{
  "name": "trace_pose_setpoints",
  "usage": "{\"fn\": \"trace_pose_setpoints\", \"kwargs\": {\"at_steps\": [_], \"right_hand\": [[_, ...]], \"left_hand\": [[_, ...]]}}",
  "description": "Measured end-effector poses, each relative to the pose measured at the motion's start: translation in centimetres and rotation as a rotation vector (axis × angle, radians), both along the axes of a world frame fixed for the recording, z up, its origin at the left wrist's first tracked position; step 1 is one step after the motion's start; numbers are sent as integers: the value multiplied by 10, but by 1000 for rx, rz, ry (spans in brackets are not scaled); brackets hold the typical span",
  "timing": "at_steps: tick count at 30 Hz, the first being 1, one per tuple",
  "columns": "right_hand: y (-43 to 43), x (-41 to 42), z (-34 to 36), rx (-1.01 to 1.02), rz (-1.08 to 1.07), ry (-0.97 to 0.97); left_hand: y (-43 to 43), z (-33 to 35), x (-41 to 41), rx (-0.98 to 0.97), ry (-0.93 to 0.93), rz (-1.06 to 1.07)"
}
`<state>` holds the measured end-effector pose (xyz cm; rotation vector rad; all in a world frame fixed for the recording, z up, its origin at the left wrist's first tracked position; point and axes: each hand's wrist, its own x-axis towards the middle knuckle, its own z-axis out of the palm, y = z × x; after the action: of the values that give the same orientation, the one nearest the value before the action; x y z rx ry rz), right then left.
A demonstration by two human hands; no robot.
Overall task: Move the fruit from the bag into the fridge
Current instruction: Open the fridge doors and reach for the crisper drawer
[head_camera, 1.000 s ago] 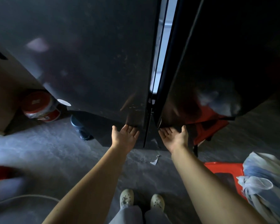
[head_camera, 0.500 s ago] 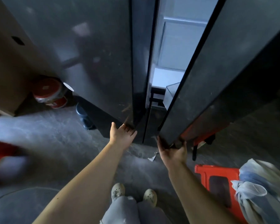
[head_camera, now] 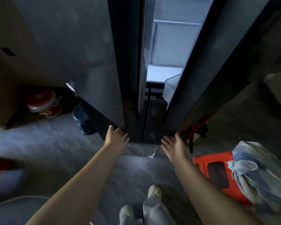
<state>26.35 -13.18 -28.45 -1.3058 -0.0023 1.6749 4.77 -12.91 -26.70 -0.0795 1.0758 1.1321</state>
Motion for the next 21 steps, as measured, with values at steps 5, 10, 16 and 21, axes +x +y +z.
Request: {"fn": "trace_pose_setpoints", "kwargs": {"at_steps": [5, 10, 16, 21], "right_hand": [[-29, -22, 45, 233, 469, -588], [-23, -22, 118, 937, 701, -1564], [12, -9, 157, 1029, 1143, -2701], [34, -2, 170, 646, 1435, -2999]], "left_hand": [[-27, 48, 11, 89, 632, -507], [-43, 125, 16, 819, 1697, -900], [10, 168, 7, 972, 2881, -1117], [17, 168, 8, 748, 3196, -1390]]}}
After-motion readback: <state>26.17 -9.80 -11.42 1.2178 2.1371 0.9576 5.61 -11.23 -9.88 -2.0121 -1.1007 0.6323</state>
